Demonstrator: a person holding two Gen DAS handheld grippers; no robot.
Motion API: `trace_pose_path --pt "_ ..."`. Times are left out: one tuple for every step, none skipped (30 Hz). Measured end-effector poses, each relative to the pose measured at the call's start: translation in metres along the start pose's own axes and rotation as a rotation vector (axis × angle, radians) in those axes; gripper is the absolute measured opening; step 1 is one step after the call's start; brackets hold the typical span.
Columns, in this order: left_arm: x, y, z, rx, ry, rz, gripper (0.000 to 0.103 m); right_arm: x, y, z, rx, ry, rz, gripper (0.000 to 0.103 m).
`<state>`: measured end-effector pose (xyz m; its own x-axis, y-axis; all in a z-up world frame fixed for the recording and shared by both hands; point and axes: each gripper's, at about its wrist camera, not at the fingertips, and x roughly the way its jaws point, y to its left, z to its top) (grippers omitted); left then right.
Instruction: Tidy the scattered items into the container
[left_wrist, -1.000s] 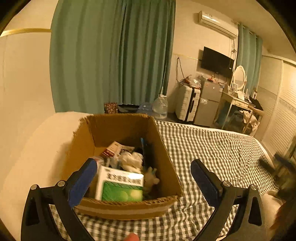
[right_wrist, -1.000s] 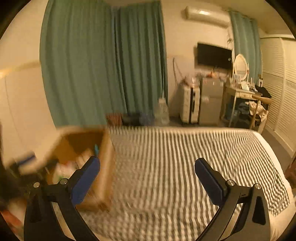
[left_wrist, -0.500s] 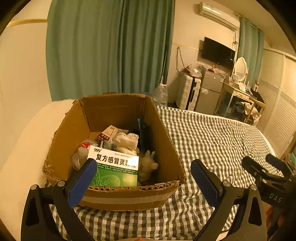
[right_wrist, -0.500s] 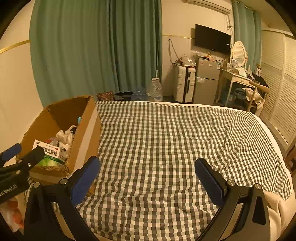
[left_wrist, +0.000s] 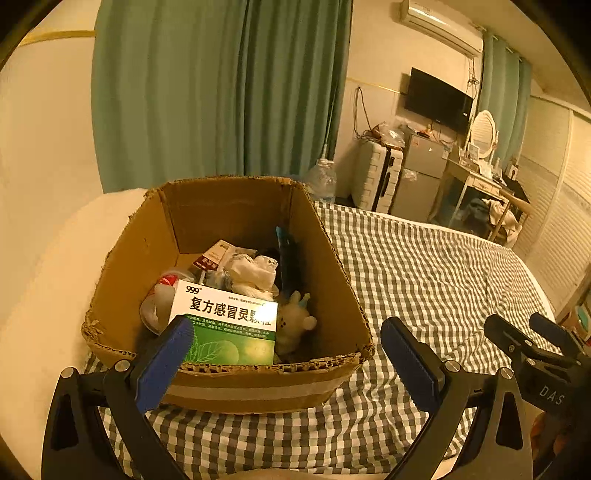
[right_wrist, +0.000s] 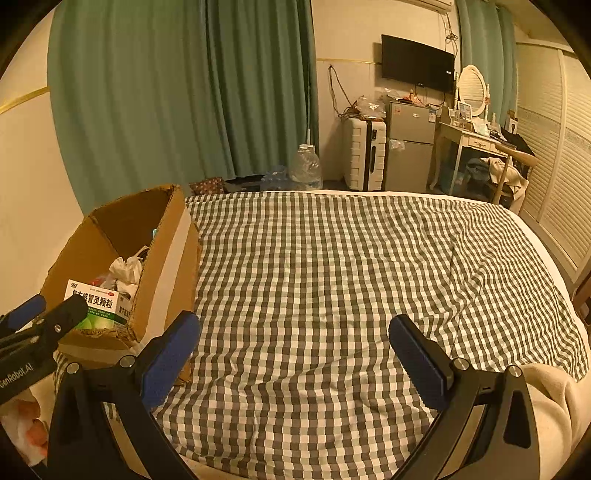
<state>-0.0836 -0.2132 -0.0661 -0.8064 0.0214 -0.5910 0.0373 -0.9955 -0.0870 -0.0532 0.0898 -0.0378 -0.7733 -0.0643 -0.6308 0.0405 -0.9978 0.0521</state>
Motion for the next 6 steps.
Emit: trace_pose_path --pt "-0.0040 -0.0003 -0.0011 -0.005 -0.030 0.008 0.103 -0.0001 0.0007 -0.0002 -0.003 -0.001 0.000 0.103" --pt "-0.0082 -0.0007 -0.0023 -0.010 -0.061 0.022 0.103 0.0001 0.0014 -0.0006 -0.008 0.000 -0.001 0.103" --pt "-0.0090 -0.0017 -0.0021 -0.008 -0.061 0.027 0.103 0.0008 0.0027 -0.0011 -0.013 0.002 -0.004 0.103" --pt "-0.0080 -0.0023 -0.0007 -0.004 -0.043 0.014 0.103 0.0013 0.0036 -0.0018 -0.019 0.005 -0.003 0.103" --pt "-0.0078 -0.0025 0.0002 -0.006 -0.033 -0.004 0.103 0.0018 0.0048 -0.0022 -0.022 0.009 -0.001 0.103" --pt "-0.0080 -0.0022 0.0011 -0.011 -0.030 -0.017 0.103 0.0016 0.0054 -0.0027 -0.023 0.007 -0.001 0.103"
